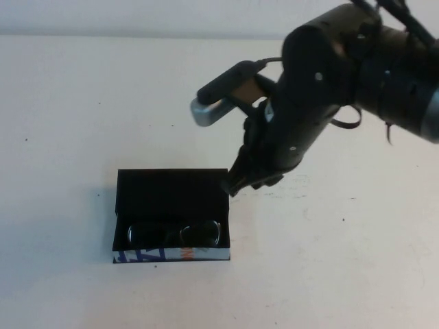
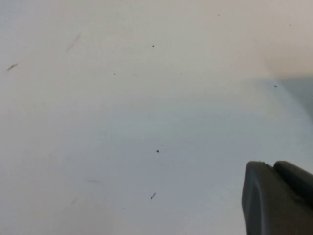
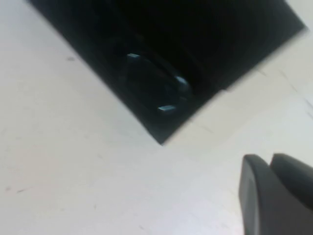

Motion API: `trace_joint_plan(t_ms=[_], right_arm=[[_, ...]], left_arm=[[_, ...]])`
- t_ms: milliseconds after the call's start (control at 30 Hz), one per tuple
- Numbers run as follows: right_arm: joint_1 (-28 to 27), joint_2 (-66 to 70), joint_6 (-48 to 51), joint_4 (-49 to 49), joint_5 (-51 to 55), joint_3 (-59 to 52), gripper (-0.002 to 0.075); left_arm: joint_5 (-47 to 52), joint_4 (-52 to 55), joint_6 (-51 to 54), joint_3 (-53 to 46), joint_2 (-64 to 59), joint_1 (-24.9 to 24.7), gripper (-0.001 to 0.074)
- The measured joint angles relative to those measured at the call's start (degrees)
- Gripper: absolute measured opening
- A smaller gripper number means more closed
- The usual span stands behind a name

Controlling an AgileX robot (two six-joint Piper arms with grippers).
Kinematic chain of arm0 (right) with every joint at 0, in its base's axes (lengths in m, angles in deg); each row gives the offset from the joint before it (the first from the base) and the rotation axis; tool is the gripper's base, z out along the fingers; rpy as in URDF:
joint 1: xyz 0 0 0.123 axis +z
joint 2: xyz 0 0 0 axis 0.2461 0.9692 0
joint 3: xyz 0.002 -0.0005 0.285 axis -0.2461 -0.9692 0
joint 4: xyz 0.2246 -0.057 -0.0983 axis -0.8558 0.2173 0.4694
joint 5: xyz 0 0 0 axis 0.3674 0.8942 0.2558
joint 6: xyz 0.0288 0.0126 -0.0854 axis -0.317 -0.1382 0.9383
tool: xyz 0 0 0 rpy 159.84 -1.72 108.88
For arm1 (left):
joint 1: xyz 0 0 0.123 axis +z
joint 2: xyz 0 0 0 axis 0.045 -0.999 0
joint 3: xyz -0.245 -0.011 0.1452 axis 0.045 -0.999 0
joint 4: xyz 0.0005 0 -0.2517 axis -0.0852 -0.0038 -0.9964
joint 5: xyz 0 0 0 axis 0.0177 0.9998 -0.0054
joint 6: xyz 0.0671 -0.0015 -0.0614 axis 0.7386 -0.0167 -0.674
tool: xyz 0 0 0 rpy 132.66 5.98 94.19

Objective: Return glasses to glasses case
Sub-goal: Close the glasses case

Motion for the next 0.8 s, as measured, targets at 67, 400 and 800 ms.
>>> trace_joint_plan(t_ms=[67, 400, 800], right_arm=[[-2.8, -1.6, -2.2, 0.1, -0.8, -2.2, 0.0], [-11.9, -2.0, 1.0, -5.8, -6.6, -3.1, -0.0011], [-11.9, -2.0, 7.4, -14.2, -8.2, -3.1, -0.0011]], left_arm=[[0.0, 0.0, 0.0, 0.0, 0.0, 0.0, -0.0003], [0.0, 0.0, 0.0, 0.0, 0.0, 0.0, -0.0003], [-7.8, -3.7, -5.0, 0.0, 0.0, 0.0, -0.0003]])
